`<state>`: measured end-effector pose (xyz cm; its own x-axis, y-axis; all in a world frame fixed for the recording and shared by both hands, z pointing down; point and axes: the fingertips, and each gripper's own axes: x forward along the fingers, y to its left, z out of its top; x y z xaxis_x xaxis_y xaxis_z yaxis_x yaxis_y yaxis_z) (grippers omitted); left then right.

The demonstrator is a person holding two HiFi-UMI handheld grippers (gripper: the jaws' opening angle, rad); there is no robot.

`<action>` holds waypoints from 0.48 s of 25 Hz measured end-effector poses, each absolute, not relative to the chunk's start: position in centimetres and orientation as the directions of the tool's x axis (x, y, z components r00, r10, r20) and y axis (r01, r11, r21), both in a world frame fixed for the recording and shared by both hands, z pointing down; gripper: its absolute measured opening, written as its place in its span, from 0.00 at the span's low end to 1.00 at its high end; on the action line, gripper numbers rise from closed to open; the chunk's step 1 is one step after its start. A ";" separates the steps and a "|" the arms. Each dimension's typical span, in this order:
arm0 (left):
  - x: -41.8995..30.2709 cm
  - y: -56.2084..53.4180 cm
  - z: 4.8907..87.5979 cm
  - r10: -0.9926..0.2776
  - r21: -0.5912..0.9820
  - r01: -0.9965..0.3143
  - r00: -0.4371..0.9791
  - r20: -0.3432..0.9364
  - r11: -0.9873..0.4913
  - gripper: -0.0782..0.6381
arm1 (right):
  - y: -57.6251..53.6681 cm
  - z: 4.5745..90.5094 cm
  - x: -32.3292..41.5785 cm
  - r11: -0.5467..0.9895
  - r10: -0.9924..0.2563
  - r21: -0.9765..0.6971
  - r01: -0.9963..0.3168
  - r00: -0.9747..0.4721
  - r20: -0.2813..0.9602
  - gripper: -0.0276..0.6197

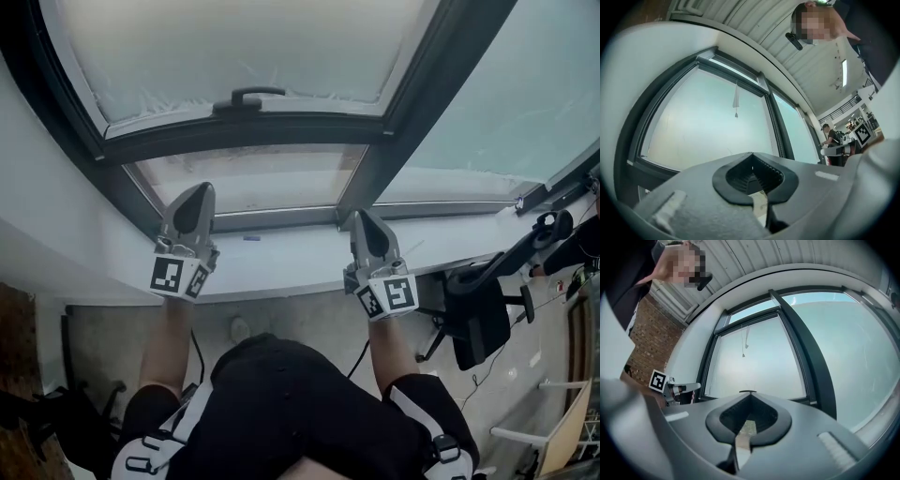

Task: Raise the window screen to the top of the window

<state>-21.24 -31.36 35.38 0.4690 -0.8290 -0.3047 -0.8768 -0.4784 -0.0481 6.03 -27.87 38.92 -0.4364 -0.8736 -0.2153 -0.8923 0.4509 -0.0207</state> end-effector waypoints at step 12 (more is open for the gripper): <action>-18.1 -21.8 40.4 -0.934 0.016 -0.949 0.306 -0.187 -0.314 0.12 | -23.5 43.0 11.9 0.551 -0.831 -0.139 -0.823 -0.526 -0.181 0.05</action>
<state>-18.08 -21.77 40.36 0.3062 -0.9335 -0.1866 -0.9491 -0.3145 0.0157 11.95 -23.50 42.96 -0.5263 -0.8309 -0.1806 -0.8226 0.5513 -0.1390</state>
